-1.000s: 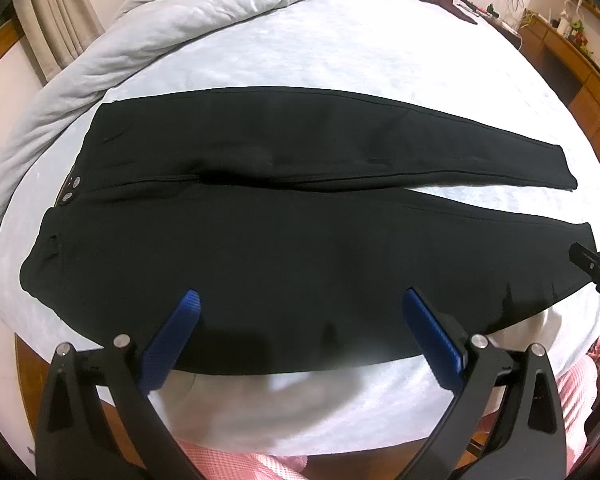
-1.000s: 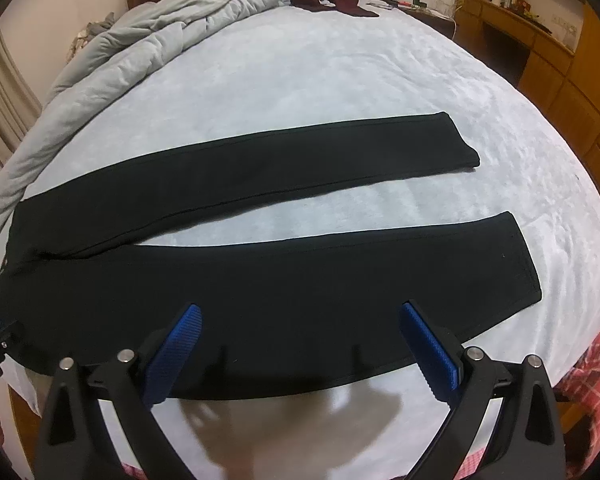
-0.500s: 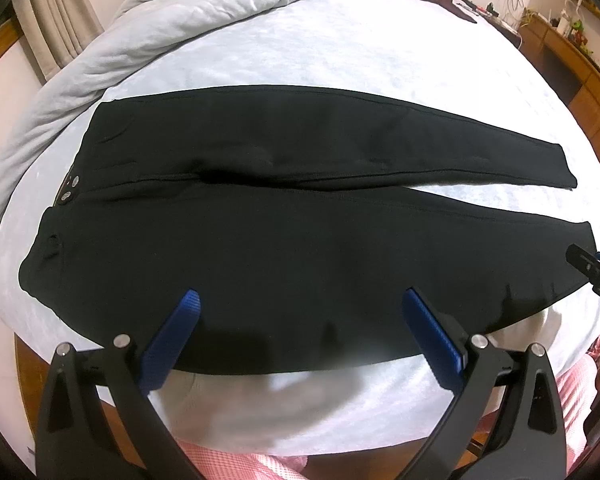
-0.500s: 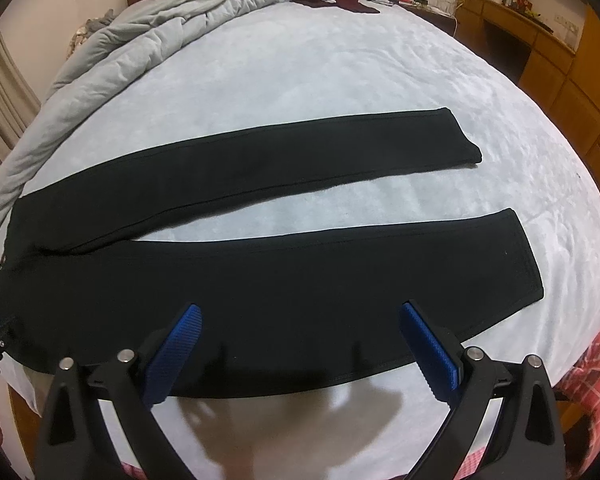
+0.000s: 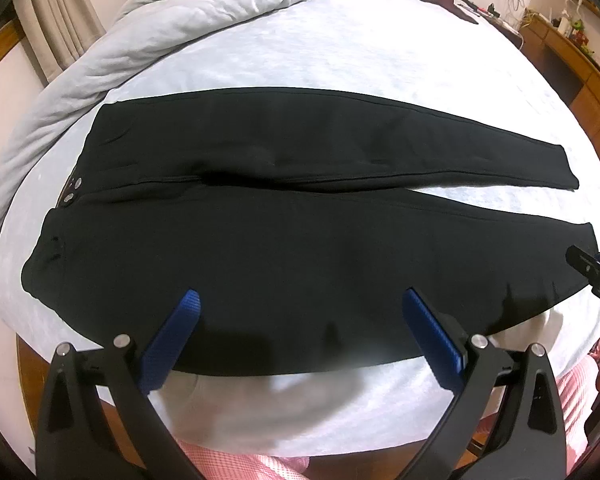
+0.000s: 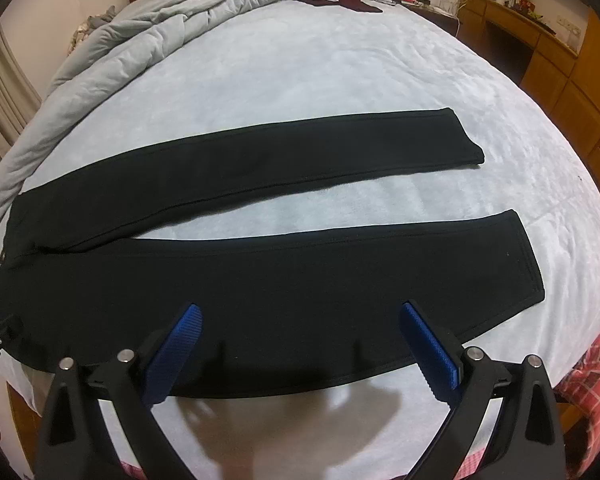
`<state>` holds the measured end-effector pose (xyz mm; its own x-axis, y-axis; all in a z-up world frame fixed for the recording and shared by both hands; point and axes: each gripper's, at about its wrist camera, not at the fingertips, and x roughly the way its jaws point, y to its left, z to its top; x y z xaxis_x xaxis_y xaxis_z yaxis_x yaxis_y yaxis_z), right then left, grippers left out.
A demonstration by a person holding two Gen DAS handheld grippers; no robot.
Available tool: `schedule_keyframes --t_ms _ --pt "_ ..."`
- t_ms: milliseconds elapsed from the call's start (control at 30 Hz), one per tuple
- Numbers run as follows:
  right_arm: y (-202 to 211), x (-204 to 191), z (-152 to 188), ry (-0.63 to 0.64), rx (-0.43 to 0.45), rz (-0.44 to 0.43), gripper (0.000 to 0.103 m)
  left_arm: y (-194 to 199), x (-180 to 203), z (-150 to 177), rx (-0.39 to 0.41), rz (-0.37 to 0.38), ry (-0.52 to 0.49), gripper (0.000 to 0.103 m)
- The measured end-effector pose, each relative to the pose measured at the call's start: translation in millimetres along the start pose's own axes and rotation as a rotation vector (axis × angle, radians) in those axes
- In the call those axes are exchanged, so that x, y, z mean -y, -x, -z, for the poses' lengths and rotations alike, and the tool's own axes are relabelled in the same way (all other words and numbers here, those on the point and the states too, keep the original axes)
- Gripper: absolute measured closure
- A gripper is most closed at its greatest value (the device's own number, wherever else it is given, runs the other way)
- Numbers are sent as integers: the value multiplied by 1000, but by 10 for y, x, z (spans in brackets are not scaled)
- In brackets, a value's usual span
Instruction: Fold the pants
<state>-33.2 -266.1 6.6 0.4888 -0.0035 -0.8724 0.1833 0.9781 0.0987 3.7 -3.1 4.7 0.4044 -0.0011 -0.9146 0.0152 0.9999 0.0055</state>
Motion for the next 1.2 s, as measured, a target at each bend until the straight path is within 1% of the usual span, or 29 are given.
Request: schedule_keyframes --t_ms 1200 --pt "-43 10 20 -3 -9 -2 4 -13 -63 8 -1 -6 -9 3"
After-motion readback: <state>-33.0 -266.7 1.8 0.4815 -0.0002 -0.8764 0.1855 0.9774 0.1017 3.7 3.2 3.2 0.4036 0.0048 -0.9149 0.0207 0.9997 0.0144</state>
